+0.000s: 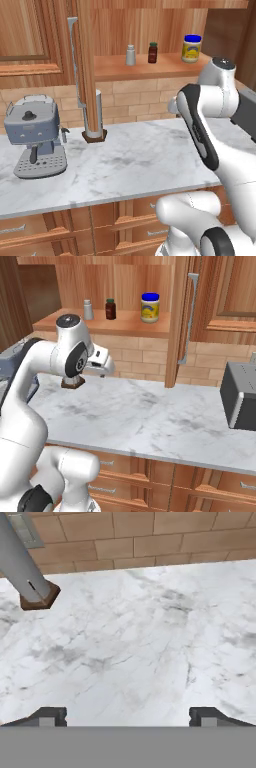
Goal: Collect the paprika, mayonnaise, and shaker from the cabinet and place them next to the stove.
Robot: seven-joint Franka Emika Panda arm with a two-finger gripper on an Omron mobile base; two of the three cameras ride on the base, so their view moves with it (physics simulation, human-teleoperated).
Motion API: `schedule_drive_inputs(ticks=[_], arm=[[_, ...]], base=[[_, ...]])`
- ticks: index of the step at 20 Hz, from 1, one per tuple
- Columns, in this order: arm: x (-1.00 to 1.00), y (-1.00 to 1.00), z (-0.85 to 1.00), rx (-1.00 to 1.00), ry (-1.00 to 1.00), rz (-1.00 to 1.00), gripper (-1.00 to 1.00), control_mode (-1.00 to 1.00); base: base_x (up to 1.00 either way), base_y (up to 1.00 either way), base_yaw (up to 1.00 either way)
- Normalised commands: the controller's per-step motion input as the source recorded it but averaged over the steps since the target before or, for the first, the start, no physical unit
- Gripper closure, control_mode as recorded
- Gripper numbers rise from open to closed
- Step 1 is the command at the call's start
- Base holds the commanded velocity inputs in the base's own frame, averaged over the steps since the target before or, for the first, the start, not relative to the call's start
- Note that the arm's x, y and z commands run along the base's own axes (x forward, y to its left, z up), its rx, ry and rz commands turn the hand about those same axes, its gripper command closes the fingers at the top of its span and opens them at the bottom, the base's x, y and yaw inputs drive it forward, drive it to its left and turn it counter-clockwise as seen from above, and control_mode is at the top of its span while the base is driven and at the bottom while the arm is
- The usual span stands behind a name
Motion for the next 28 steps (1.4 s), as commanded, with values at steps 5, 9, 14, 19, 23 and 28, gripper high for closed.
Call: schedule_drive_inputs(ticks=[5,9,14,19,23,28], arm=[[-0.24,-0.34,0.49,-0.01,-0.33,-0.17,-1.0,-1.0],[-0.01,-0.11,0.81,0.0,-0.28,-0.1,-1.0,-1.0],[0.02,0.02,0.75,0.0,-0.19,-0.02,-1.0,-1.0],[0.1,0.09,0.39,0.0,-0.18,0.06,-1.0,-1.0],[0.21,0.3,0.28,0.01,-0.2,0.14,-1.0,-1.0],[0.14,0.61,0.21,0.0,-0.11,0.03,-1.0,-1.0]], base=[[0.0,0.0,0.0],[0.0,0.0,0.0],[0.0,0.0,0.0],[0.0,0.0,0.0],[0.0,0.0,0.0],[0.0,0.0,0.0]])
